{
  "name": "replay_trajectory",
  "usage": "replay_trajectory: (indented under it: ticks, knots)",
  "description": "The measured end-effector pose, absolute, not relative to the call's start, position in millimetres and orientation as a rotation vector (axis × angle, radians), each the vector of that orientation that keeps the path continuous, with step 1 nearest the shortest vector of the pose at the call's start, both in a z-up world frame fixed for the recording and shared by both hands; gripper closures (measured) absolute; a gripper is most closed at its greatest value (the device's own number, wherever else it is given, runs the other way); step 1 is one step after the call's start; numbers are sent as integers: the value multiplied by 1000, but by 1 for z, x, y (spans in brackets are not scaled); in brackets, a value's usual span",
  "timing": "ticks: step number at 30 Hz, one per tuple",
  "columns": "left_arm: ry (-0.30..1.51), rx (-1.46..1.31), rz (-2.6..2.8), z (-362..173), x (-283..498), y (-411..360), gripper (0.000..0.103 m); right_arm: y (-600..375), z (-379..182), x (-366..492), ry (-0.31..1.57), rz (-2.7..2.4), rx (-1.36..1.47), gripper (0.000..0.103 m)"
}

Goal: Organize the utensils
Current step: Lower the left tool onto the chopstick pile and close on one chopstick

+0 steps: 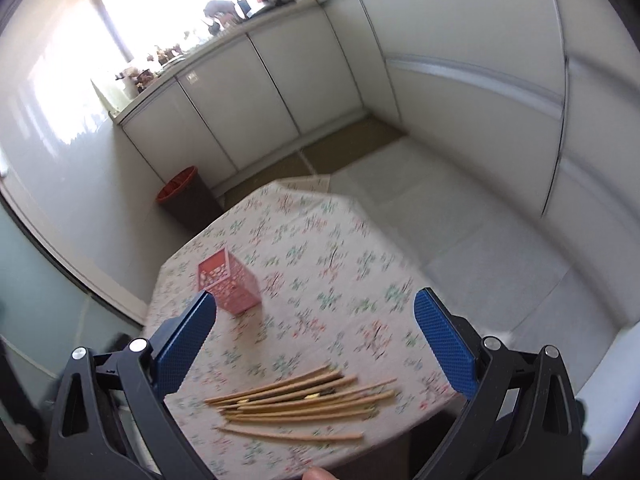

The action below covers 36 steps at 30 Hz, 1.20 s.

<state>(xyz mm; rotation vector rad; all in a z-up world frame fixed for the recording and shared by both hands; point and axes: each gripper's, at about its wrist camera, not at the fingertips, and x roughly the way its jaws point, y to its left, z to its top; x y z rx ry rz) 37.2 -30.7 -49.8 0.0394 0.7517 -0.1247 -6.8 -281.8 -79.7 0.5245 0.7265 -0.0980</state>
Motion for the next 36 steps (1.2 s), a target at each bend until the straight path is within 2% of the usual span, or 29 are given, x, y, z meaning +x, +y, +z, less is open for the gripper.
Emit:
replay_trajectory:
  ticks: [5,9,10,12,14,17,18,20,22,24,25,36]
  knots:
    - [1056,320,-351,-115,77,-78,7,-309,-107,0,781,-86,655,6]
    - [1220,506,-461,-167,100,-110,8,-325,-125,5,816,-103,710,6]
    - [1249,529,-468,-177,107,-113,10,-331,-129,5,826,-101,727,6]
    - [1354,549,-491,-202,125,-124,28,-339,-136,7,849,-94,767,6]
    - [1449,554,-516,-223,139,-130,34,-343,-146,11,872,-85,802,6]
    - [1485,624,-554,-237,145,-139,37,-345,-161,17,911,-69,841,6]
    - [1500,623,-569,-240,146,-140,43,-345,-168,19,930,-60,862,6]
    - [1504,643,-587,-242,149,-143,47,-346,-178,21,961,-52,901,6]
    - [1507,652,-599,-244,152,-144,54,-345,-189,23,998,-41,940,6]
    - [1518,657,-615,-248,154,-145,66,-344,-197,24,1026,-39,960,6]
    - [1521,664,-622,-252,154,-145,67,-343,-200,24,1042,-44,963,6]
    - [1496,646,-697,-266,151,-134,69,-318,-218,20,1145,-59,981,6]
